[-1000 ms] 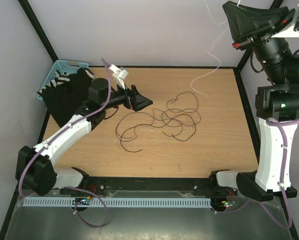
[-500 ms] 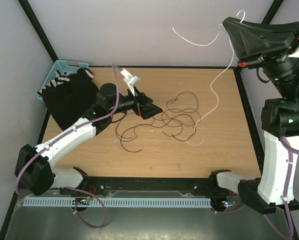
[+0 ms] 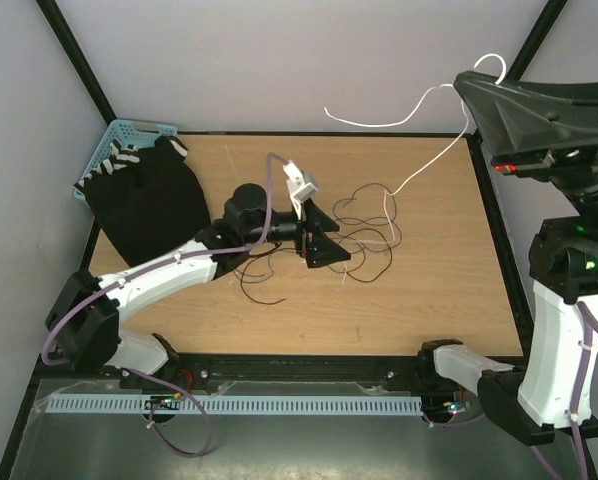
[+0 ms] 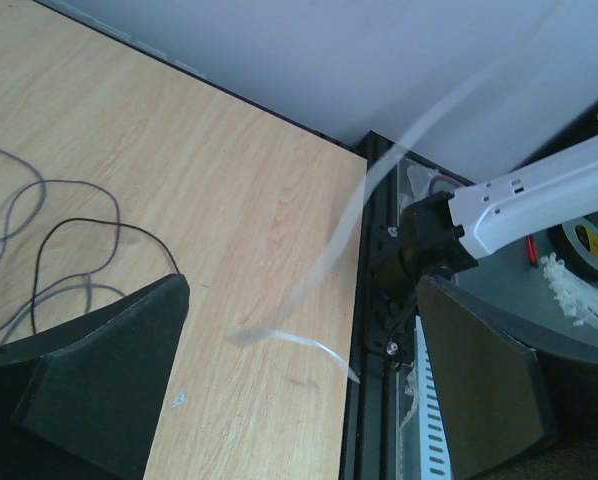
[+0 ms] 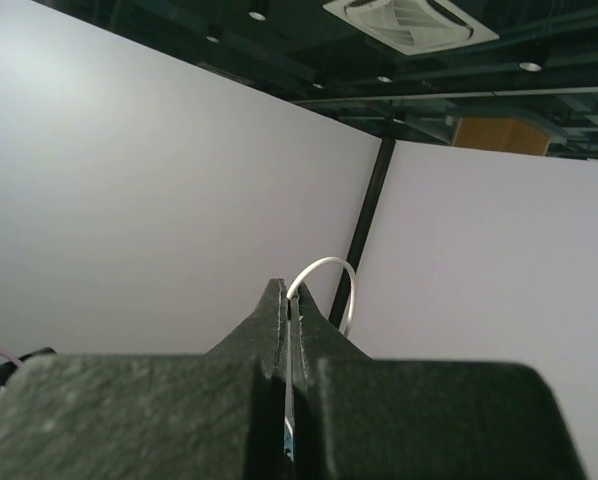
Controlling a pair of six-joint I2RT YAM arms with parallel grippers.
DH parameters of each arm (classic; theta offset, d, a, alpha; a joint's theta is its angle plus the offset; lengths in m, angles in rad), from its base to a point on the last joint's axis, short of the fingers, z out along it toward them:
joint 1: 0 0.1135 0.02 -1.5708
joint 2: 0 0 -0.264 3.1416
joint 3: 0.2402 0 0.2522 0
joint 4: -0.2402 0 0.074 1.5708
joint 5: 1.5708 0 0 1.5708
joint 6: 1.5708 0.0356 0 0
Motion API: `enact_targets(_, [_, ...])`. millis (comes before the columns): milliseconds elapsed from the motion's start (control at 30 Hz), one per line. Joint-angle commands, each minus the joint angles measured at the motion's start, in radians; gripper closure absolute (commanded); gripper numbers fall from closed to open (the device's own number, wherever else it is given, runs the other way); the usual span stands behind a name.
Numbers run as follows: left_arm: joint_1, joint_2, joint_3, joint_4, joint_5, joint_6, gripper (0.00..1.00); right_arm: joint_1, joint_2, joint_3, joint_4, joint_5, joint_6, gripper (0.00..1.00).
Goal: Zip-tie the wires
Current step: Straighten the cable at the center of the board.
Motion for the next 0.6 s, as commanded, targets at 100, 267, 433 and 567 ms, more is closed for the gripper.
enact_targets(100, [-0.069, 0.100, 0.070, 0.122, 0.078, 0.078, 0.01, -0.001, -0.051, -0.024, 0.098, -0.013, 0.080, 1.00])
enact_targets(267, [-0.118, 0.227, 0.159, 0.153, 0.115, 0.077, 0.23, -0.001, -0.066, -0.037, 0.123, -0.003, 0.097, 1.00])
enact_targets(433, [-0.137, 0.336, 0.216, 0.243, 0.165, -0.005, 0.69, 0.000, -0.076, -0.058, 0.124, 0.008, 0.089, 1.00])
enact_targets(567, [-0.137, 0.351, 0.178, 0.359, 0.167, -0.059, 0.62, -0.001, -0.080, -0.082, 0.123, 0.009, 0.082, 1.00])
